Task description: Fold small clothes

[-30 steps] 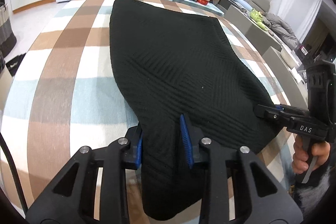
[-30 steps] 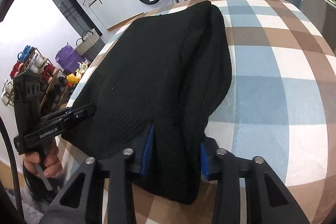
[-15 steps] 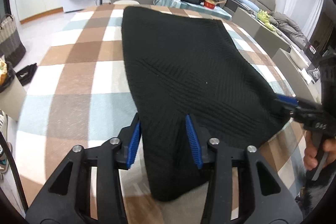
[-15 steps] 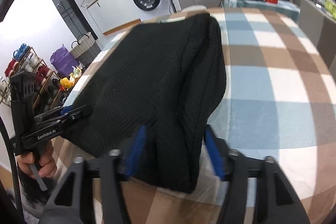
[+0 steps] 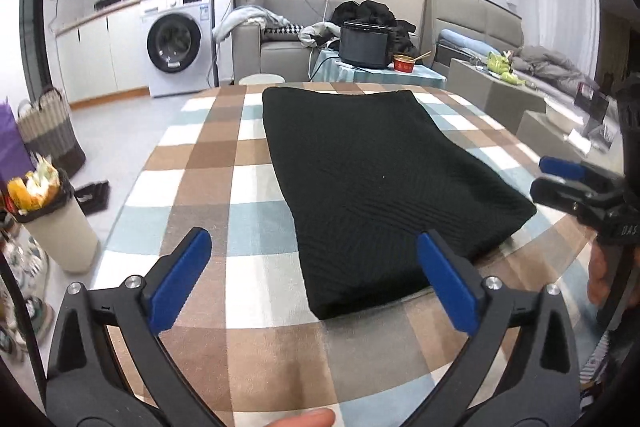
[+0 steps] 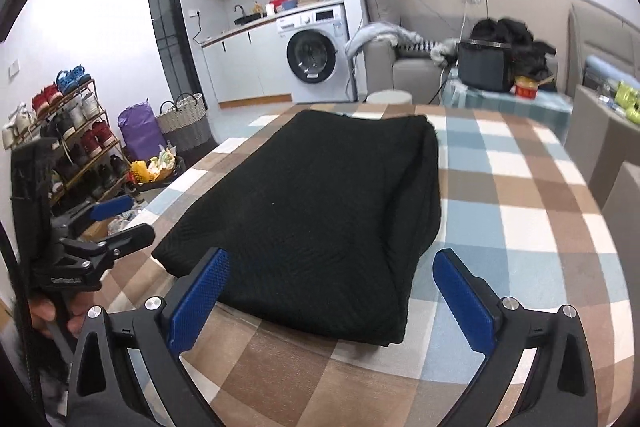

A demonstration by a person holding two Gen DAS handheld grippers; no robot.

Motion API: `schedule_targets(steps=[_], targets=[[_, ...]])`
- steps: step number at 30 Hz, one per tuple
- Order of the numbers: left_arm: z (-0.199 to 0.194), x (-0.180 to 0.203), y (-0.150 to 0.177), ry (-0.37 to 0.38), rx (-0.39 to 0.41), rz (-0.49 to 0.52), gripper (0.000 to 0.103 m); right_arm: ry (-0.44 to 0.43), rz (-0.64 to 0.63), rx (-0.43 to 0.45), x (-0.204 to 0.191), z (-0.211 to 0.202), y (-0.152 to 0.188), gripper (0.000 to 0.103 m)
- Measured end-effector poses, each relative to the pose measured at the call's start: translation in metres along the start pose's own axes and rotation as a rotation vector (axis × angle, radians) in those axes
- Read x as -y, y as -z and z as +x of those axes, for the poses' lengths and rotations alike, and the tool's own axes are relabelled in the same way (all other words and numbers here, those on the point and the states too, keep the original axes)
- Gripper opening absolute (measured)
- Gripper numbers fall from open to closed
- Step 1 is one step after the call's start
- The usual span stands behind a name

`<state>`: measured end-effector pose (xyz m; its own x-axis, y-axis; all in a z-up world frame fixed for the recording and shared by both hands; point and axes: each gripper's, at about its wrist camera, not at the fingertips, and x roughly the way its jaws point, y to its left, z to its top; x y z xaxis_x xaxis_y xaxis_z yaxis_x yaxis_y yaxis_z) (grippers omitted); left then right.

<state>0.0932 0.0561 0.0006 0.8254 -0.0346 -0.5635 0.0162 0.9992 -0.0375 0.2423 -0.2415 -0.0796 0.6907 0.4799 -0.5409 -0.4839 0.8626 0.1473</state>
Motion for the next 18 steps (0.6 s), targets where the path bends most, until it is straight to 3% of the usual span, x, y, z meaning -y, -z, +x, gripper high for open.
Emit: schedule_targets(steps=[3, 18], targets=[[-0.004, 0.001, 0.006, -0.025, 0.034, -0.013, 0.102, -0.052, 0.021, 0.028, -0.001, -0.005, 0.006, 0.103], [-0.010, -0.005, 0.011, -0.012, 0.072, -0.046, 0.102, 0.004, -0.130, 0.093, -0.031, -0.009, 0.024, 0.103]])
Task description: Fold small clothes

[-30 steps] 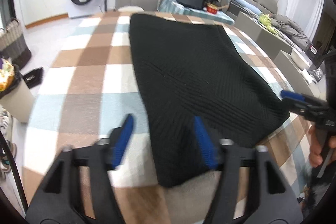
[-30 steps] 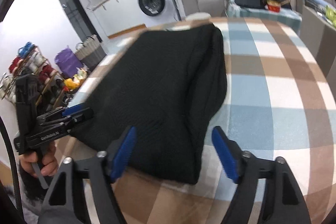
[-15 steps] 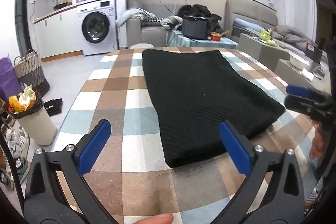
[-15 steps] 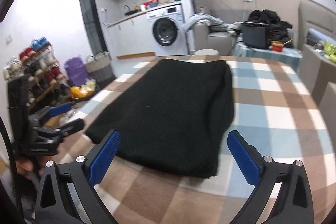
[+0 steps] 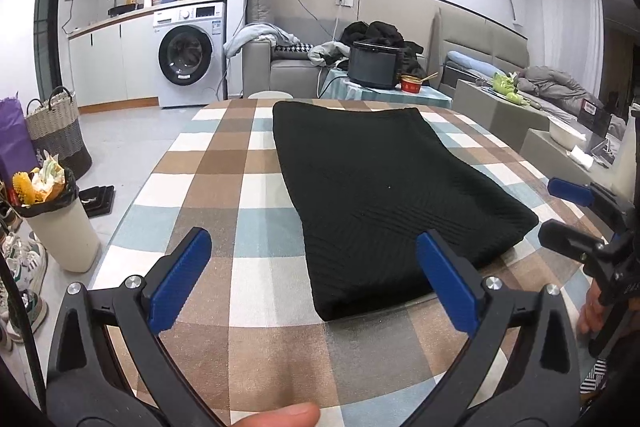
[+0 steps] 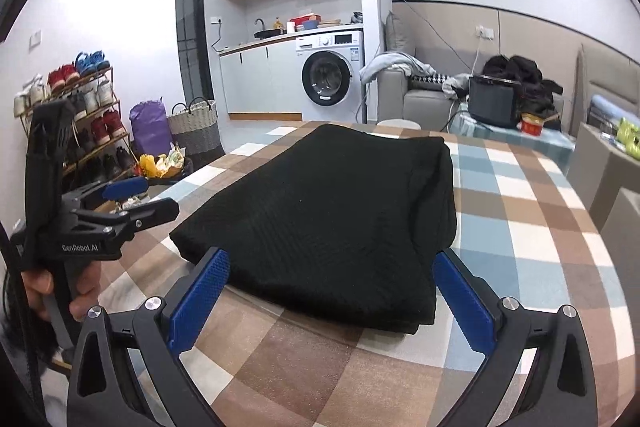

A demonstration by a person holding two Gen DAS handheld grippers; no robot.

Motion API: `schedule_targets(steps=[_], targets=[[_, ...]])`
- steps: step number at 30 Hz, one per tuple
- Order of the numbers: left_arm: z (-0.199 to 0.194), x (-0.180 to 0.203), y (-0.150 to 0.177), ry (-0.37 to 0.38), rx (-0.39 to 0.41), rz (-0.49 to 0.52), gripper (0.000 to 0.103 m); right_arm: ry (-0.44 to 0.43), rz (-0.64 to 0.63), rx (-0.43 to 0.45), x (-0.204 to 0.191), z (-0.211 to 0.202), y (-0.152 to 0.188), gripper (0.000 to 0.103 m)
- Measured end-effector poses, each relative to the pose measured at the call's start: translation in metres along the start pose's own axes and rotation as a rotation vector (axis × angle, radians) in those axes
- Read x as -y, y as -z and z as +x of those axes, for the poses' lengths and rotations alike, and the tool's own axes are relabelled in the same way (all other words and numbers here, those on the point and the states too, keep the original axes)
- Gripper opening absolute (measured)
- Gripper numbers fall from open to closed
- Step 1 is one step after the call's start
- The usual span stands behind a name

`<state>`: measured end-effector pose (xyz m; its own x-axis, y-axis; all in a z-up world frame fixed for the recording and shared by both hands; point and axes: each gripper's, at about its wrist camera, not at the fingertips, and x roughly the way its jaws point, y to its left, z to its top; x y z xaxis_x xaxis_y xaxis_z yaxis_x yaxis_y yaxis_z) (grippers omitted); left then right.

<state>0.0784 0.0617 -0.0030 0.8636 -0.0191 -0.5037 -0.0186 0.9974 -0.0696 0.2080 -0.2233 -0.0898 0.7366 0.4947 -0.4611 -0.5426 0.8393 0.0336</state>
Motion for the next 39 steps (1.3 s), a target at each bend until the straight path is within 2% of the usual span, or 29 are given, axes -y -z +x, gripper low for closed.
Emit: schedule_targets(steps=[6, 16, 39], targets=[[-0.005, 0.004, 0.001, -0.006, 0.014, 0.022, 0.102, -0.015, 0.031, 0.001, 0.008, 0.001, 0.000, 0.103], [-0.002, 0.000, 0.001, 0.013, -0.001, -0.011, 0.102, -0.046, 0.114, 0.006, 0.025, 0.001, 0.001, 0.103], [0.001, -0.003, 0.002, 0.026, -0.002, -0.020, 0.102, -0.046, 0.096, 0.004, 0.025, 0.001, 0.001, 0.103]])
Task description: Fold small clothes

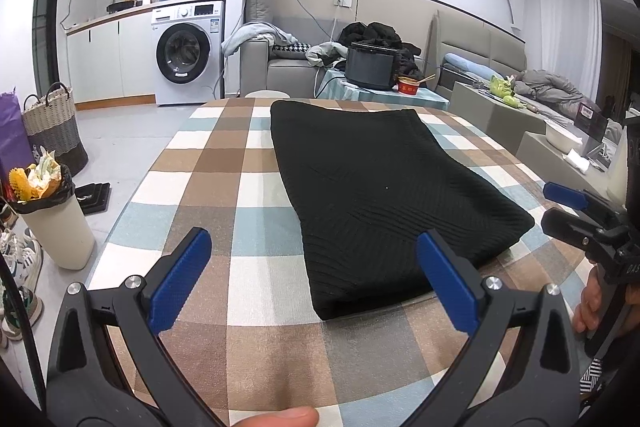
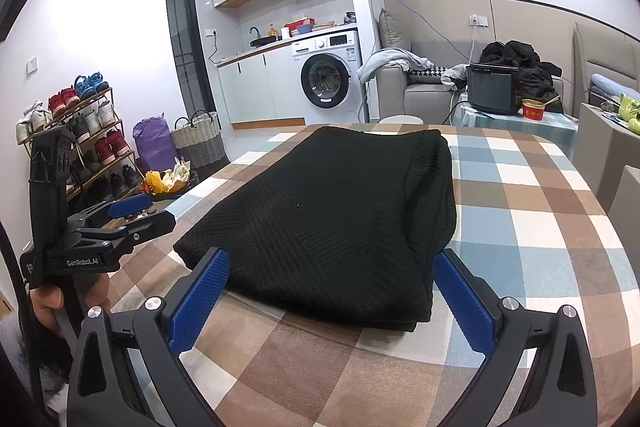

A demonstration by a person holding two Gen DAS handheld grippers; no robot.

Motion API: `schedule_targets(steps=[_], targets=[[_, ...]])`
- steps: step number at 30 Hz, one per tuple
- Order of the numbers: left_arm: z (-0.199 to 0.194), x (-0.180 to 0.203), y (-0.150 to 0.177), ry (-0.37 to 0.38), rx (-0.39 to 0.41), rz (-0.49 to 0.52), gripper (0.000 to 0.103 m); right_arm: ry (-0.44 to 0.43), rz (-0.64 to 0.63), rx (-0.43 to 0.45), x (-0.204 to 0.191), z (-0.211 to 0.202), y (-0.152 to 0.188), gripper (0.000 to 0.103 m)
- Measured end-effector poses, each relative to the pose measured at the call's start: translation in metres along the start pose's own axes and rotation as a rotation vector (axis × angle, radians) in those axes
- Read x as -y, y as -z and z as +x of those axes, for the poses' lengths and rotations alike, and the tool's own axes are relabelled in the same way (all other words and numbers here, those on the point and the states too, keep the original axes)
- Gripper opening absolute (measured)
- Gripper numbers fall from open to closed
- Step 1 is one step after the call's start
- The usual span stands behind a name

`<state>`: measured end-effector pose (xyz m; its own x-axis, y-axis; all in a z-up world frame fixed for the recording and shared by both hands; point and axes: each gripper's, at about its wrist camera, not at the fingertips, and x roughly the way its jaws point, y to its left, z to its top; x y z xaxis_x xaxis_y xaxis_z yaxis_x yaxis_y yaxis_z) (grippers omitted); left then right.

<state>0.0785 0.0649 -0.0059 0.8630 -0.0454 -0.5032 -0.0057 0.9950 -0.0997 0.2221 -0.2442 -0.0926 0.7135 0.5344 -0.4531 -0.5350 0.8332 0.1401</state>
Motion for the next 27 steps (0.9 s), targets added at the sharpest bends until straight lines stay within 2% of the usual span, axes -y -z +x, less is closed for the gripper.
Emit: schedule_targets(steps=[27], targets=[[0.0004, -0.0013, 0.0002, 0.000, -0.002, -0.001, 0.102, -0.004, 0.003, -0.012, 0.0029, 0.0015, 0.0000, 0.103]])
